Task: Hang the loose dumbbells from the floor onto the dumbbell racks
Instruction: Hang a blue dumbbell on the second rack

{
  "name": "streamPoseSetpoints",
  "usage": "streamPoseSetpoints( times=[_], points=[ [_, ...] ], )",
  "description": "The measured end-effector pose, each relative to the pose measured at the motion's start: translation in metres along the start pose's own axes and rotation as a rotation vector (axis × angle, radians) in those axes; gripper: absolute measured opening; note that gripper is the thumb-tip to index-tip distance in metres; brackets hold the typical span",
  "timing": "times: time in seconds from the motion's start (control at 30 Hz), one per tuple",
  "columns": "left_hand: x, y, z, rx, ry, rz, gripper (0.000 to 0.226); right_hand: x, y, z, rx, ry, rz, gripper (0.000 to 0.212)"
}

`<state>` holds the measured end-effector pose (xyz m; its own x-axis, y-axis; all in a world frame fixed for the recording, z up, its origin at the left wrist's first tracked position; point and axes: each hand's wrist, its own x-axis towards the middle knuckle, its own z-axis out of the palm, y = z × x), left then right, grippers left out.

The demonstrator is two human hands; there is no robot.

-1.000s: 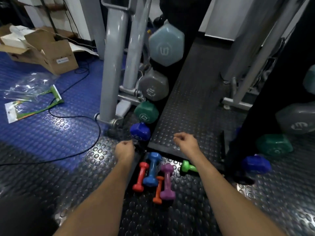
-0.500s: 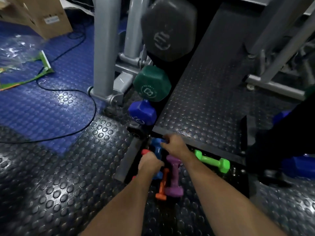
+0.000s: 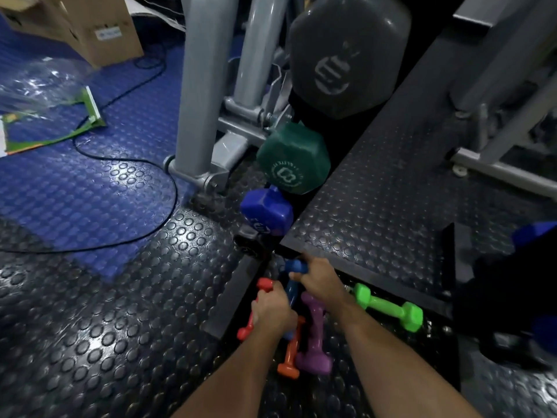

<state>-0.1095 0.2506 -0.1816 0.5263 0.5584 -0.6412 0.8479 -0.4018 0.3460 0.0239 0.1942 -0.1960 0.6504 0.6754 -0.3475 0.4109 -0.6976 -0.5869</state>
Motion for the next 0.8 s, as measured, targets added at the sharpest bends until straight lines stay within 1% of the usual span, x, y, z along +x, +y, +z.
streamPoseSetpoints(
  times=[0.07,0.13,0.23,0.33,0.37,0.47,0.53,0.67,0.8],
  points=[
    [-0.002,0.000,-0.006,-0.079,-0.019,0.018,0.069,-0.008,0.005,-0.010,-0.004,0.043,0.017,0.031],
    [-0.002,0.002,-0.015,-0.209,-0.055,0.080,0.061,-0.014,0.005,-0.022,0.011,0.076,0.031,0.029],
    [-0.002,0.013,-0.033,-0.409,-0.111,0.197,0.047,-0.022,-0.005,-0.046,-0.006,0.102,0.023,0.034],
    [-0.009,0.023,-0.052,-0.491,-0.156,0.271,0.039,-0.034,-0.018,-0.073,0.007,0.140,0.009,0.035],
    [-0.011,0.026,-0.056,-0.536,-0.177,0.279,0.035,-0.038,-0.021,-0.081,0.014,0.155,0.000,0.035],
    [-0.033,0.038,-0.077,-0.656,-0.209,0.316,0.011,-0.059,-0.038,-0.108,-0.002,0.196,-0.041,0.034],
    [-0.046,0.044,-0.086,-0.703,-0.234,0.340,0.016,-0.072,-0.048,-0.122,-0.018,0.223,-0.071,0.037],
    [-0.089,0.052,-0.114,-0.735,-0.274,0.384,0.009,-0.110,-0.069,-0.159,-0.028,0.283,-0.090,0.037],
    [-0.130,0.060,-0.149,-0.735,-0.227,0.477,0.011,-0.141,-0.098,-0.200,-0.077,0.283,-0.250,0.039]
  ],
)
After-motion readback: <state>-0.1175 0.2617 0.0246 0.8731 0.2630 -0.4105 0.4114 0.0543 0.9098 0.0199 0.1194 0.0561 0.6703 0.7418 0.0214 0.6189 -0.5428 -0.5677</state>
